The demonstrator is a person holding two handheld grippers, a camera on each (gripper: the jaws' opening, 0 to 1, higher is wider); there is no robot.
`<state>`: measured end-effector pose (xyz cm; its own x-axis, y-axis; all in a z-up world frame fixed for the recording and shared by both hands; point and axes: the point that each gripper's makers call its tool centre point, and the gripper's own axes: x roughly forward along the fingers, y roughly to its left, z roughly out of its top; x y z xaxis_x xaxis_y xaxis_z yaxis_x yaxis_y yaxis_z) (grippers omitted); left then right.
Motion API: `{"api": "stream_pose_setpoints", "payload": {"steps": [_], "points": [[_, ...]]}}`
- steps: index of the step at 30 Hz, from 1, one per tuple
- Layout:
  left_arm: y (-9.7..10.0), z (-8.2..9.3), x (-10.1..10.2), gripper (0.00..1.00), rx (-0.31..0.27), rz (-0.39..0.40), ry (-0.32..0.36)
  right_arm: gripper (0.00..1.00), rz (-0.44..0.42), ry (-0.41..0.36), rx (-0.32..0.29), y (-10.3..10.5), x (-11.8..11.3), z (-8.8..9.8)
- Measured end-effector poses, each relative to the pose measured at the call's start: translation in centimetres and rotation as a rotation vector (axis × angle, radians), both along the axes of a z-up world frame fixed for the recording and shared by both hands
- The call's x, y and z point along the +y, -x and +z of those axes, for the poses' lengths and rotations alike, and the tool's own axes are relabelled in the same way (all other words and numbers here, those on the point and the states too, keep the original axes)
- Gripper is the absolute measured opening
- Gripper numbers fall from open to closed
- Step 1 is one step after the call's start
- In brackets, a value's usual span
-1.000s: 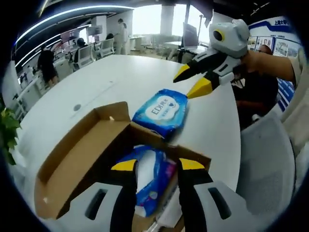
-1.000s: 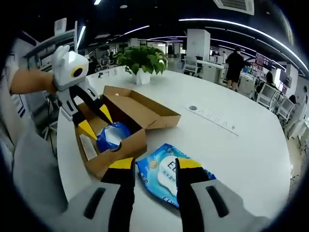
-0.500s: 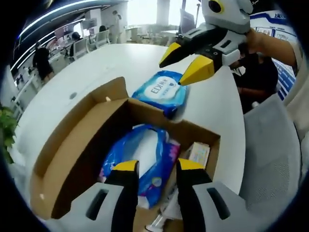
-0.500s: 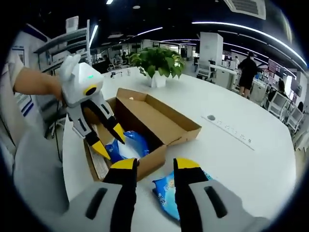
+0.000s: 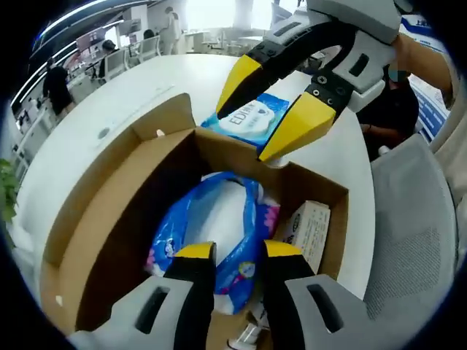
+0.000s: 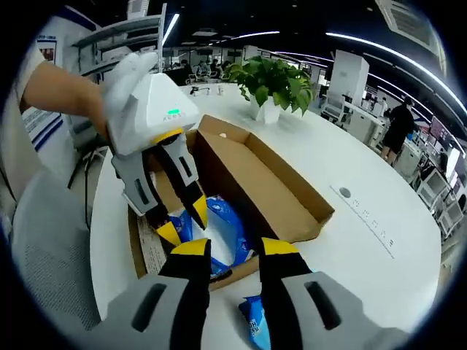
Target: Operate the shoe box by opening the lid, removing the specified soft item, and placing it in the target area until the item is outside and the box remains undamaged.
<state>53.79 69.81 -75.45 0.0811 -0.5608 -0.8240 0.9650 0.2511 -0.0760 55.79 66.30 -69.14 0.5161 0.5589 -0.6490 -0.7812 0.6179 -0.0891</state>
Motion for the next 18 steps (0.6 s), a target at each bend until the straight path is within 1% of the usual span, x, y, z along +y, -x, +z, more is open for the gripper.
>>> {"api": "stream_pose_setpoints", "payload": {"steps": [4, 6, 10, 14, 16, 18], "points": [[0.2, 0.2, 0.2, 0.18, -0.002, -0.003, 0.003, 0.22, 0.024, 0.020, 0.008, -0.2, 0.8, -0.6], [0.2, 0.2, 0.4, 0.15, -0.004, -0.002, -0.001, 0.20, 0.028, 0.045, 0.010, -0.4, 0.9, -1.1], [0.1, 0.2, 0.9, 0.10, 0.000, 0.012, 0.001, 0.16, 0.027, 0.078, 0.015, -0.9, 1.2, -2.0], [0.0, 0.2, 1.4, 0.07, -0.014, 0.013, -0.006, 0.14, 0.021, 0.105, 0.023, -1.4, 1.4, -2.7], [0.0, 0.2, 1.5, 0.01, -0.018, 0.012, -0.009, 0.13, 0.021, 0.129, 0.027, -1.6, 1.4, -3.2], [0.0, 0.2, 1.7, 0.00, -0.019, 0.011, -0.010, 0.11, 0.014, 0.139, 0.039, -1.8, 1.4, -3.7]]}}
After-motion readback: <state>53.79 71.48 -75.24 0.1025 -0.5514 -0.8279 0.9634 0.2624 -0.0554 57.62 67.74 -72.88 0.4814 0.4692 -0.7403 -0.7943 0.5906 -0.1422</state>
